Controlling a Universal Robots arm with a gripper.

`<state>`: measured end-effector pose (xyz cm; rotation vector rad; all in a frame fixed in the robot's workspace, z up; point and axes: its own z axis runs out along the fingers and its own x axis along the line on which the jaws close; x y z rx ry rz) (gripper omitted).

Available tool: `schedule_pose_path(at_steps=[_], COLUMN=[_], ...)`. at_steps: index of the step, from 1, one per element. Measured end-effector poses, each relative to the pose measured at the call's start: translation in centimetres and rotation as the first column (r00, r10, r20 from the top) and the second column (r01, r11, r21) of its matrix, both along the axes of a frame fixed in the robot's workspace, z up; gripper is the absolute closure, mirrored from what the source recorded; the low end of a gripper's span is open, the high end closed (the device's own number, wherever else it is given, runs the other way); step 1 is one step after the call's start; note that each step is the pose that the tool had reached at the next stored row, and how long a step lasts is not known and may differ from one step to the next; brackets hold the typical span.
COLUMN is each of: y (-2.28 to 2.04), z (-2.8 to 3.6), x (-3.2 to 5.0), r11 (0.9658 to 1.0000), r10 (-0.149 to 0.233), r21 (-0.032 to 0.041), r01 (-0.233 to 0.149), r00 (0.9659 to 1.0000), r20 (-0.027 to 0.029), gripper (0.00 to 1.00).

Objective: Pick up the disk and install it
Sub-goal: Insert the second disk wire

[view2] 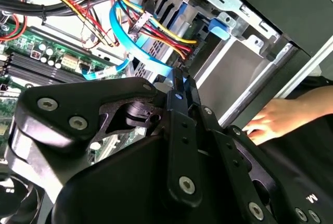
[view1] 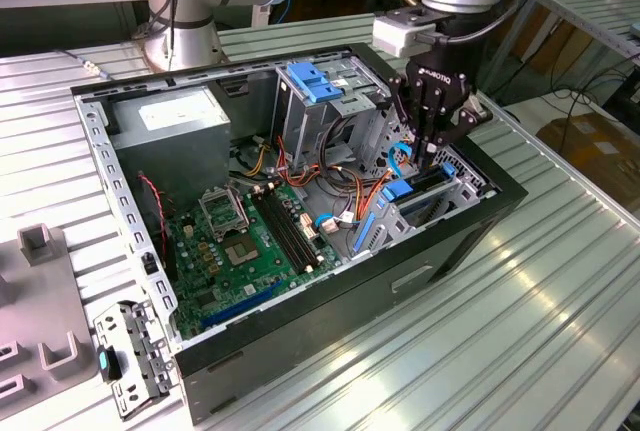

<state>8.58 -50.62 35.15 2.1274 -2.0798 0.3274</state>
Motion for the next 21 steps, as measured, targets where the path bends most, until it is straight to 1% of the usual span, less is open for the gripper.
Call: schedule_pose_path(at_steps=[1,3,6,7,8,9,10,11,12,13,14,15,16,18,20,21], y=[-0.05,-0.12,-0.27,-0.37,-0.6,-0.74,-0.87,-0.93,-0.98,-1.0,-1.02,-1.07,-1.18,-1.42,-1.75,-1.82], z=[-0.03,-0.09,-0.2,-0.22,-0.24,-0.24,-0.25,-0.25,-0.26,-0.25,-0.26,-0.26,-0.28,-0.31,-0.39,-0.4], x=[-0.1,-0.3,-0.7,-0.78,-0.82,-0.83,-0.86,-0.9,-1.03,-1.13,-1.2,-1.23,-1.24,-1.27,-1.28,-1.28], r11=[1.0,1.0,0.9998,0.9997,0.9993,0.999,0.9985,0.998,0.9973,0.9969,0.9963,0.9959,0.9956,0.9955,0.9955,0.9953], r10=[0.0,0.001,0.004,0.004,0.003,0.003,0.003,0.002,0.002,0.002,0.001,0.001,0.001,0.001,0.001,0.0], r21=[0.0021,0.0067,0.0185,0.0255,0.0359,0.0437,0.0554,0.0635,0.0726,0.0782,0.0858,0.0906,0.0936,0.0943,0.095,0.0961], r01=[0.0,-0.002,-0.004,-0.004,-0.004,-0.005,-0.005,-0.005,-0.005,-0.006,-0.006,-0.006,-0.006,-0.006,-0.006,-0.006], r00=[1.0,0.9999,0.9998,0.9997,0.9995,0.9994,0.9993,0.9992,0.9989,0.9987,0.9986,0.9985,0.9984,0.9983,0.9981,0.9981], r20=[0.0042,0.0105,0.0217,0.0261,0.0306,0.0333,0.0369,0.0404,0.0466,0.0502,0.0526,0.0544,0.0561,0.0579,0.0615,0.0622], gripper=[0.84,0.84,0.84,0.84,0.84,0.84,0.84,0.84,0.84,0.84,0.84,0.84,0.84,0.84,0.84,0.84])
